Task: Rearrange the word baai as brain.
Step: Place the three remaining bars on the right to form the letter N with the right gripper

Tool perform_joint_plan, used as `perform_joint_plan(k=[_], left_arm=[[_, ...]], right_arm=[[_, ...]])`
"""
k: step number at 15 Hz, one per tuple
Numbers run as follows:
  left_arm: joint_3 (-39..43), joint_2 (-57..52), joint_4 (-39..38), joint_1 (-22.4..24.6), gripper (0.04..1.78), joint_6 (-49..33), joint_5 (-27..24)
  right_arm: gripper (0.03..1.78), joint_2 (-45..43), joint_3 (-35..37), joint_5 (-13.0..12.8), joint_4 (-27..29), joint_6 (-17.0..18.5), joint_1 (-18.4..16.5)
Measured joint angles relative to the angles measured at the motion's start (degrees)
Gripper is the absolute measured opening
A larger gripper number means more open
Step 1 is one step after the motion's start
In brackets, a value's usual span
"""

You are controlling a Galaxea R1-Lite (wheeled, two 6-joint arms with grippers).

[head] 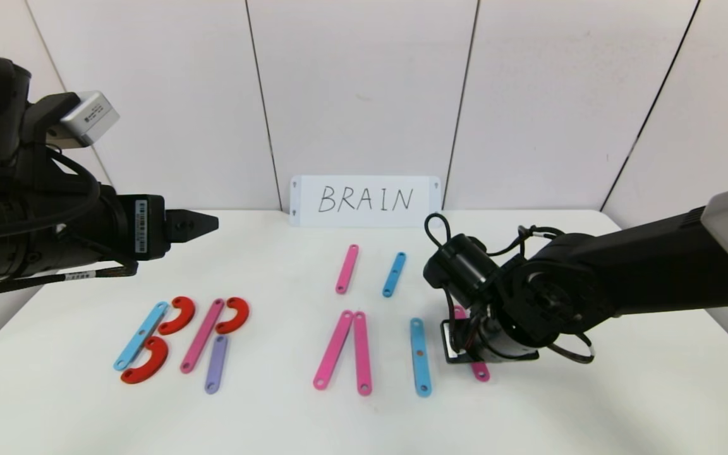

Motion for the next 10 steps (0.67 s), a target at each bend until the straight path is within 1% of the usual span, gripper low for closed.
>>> perform_joint_plan(k=[8,10], left_arm=[[0.02,0.02,0.05,0.00,1.69,0.00,0.00],[0.02,0.09,0.00,0.00,1.69,0.00,0.02]], right_arm=[[0.31,1.08,-0.06,0.07,-0.24,0.00,0.28],[0.34,1.24,-0.06,0.07,-0.20,0.00,0.33]])
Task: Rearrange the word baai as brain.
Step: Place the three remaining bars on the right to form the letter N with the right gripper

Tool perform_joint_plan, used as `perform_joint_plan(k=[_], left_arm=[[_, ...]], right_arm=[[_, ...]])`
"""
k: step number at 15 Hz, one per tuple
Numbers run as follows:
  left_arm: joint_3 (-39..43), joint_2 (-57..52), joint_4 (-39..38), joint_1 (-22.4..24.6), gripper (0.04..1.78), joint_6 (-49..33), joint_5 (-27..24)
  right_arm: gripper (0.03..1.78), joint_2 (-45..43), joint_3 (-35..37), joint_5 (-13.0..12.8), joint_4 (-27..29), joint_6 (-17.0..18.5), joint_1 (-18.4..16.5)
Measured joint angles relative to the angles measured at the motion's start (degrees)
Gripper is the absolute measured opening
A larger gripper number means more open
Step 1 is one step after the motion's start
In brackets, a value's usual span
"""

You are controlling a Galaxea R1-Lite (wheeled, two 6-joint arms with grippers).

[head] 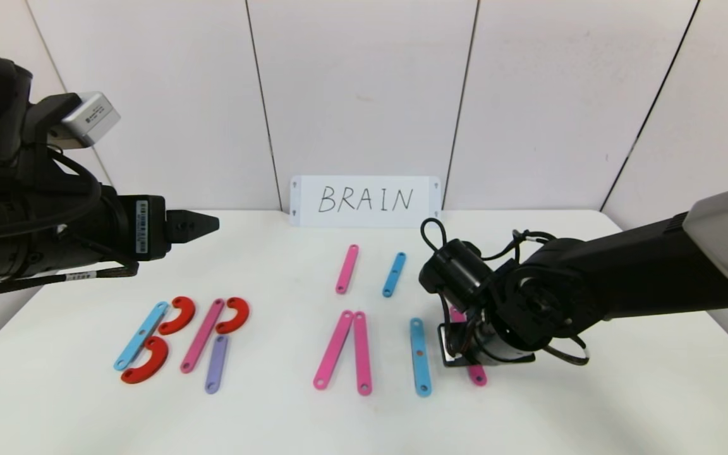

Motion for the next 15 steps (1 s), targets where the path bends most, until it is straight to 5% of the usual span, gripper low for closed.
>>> perform_joint_plan(k=[3,10,15], left_arm=[[0.00,0.07,0.00,0.00,1.69,0.00,0.00],[0.05,0.11,0.00,0.00,1.69,-0.02,0.00],[0.05,0.07,0.02,0.00,1.69,-0.02,-0.02]], right_arm=[[0.54,0.06,0.06,-0.13,0.17,-0.09,0.00],[1.55,-0.02,-0.11,-0.13,0.06,-0.06,-0.16],[1.72,-0.20,-6.86,-0.27,0.52,-1.68,-2.29]])
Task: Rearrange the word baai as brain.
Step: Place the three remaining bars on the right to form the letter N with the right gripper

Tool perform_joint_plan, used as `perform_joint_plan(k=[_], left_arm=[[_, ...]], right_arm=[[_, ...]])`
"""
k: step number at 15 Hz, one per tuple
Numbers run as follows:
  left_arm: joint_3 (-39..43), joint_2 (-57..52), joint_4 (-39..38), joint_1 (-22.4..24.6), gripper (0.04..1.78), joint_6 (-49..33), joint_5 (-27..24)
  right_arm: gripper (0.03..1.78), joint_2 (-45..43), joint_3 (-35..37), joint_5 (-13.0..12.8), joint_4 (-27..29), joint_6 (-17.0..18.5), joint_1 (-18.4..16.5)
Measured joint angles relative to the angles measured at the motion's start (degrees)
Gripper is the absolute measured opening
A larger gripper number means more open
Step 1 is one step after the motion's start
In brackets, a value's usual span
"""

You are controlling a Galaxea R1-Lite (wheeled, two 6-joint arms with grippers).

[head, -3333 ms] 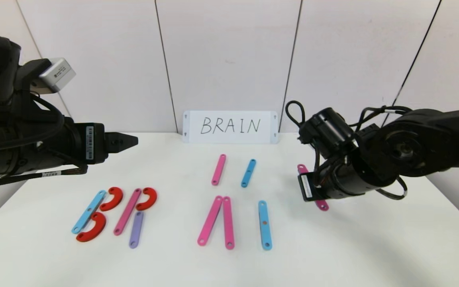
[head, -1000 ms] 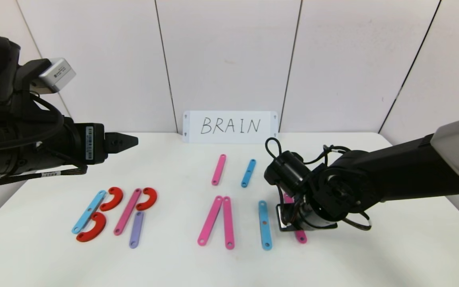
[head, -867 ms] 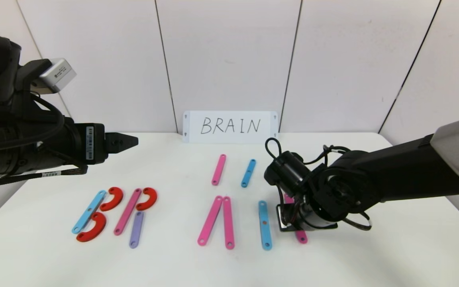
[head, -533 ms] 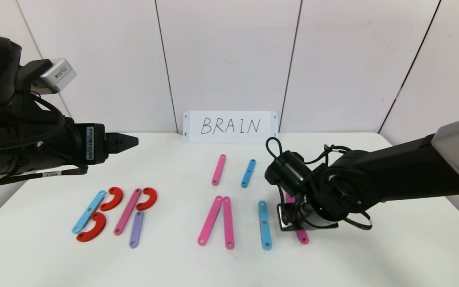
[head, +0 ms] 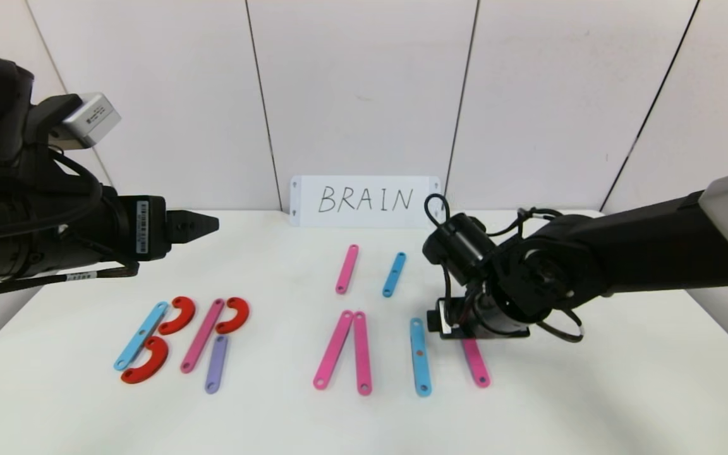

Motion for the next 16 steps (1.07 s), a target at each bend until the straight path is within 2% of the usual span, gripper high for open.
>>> perform_joint_plan(k=[4,9,11,16], left_arm=[[-0.02,-0.07,0.00,0.00,1.69,0.02,0.02],[-0.07,-0.07,-0.02,0.33,1.69,0.28,-0.09],[-0.07,0.00,0.00,0.50,1.69,0.38,-0.48],[-0.02,0.28,-0.05,0.79,1.69,0.38,-0.48]], right_arm=[[1.72,1.94,-13.31,0.00,0.35,-5.24,-2.23],[1.72,10.92,-30.59,0.94,-0.05,-9.76,-3.08],[1.72,14.80,-33.68,1.84,-1.00,-11.64,-2.69],[1.72,19.02,-34.78,2.04,-1.51,-11.67,-2.19]])
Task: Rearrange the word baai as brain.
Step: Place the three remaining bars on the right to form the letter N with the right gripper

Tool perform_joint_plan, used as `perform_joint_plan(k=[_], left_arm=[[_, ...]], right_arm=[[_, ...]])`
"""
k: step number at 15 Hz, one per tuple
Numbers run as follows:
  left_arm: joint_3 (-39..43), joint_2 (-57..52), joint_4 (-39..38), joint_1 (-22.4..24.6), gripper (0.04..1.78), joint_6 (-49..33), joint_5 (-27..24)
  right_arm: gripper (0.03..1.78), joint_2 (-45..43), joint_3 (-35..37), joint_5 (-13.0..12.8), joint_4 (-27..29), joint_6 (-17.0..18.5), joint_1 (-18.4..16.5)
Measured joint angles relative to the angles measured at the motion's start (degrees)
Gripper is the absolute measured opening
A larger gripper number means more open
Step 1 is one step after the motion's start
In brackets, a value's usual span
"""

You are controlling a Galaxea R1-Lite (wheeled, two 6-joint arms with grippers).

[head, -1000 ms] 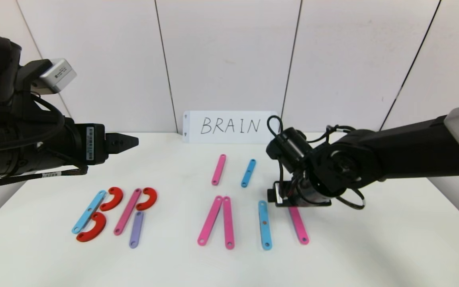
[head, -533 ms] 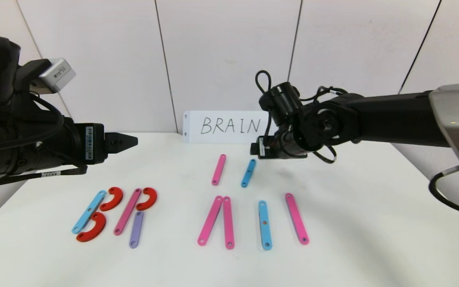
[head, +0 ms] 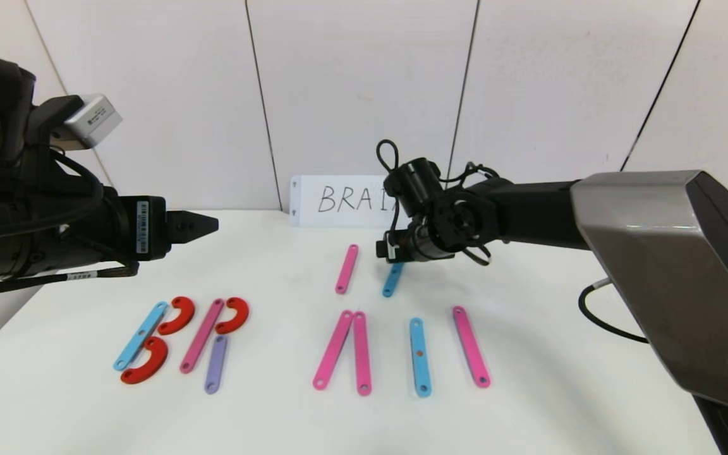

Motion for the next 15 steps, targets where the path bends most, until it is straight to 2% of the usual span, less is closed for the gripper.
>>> perform_joint_plan(k=[15], left_arm=[[0.00,0.09,0.07,0.04,1.69,0.00,-0.02]], right_arm=[[1.72,3.25,0.02,-0.27,-0.30,0.50,0.11]])
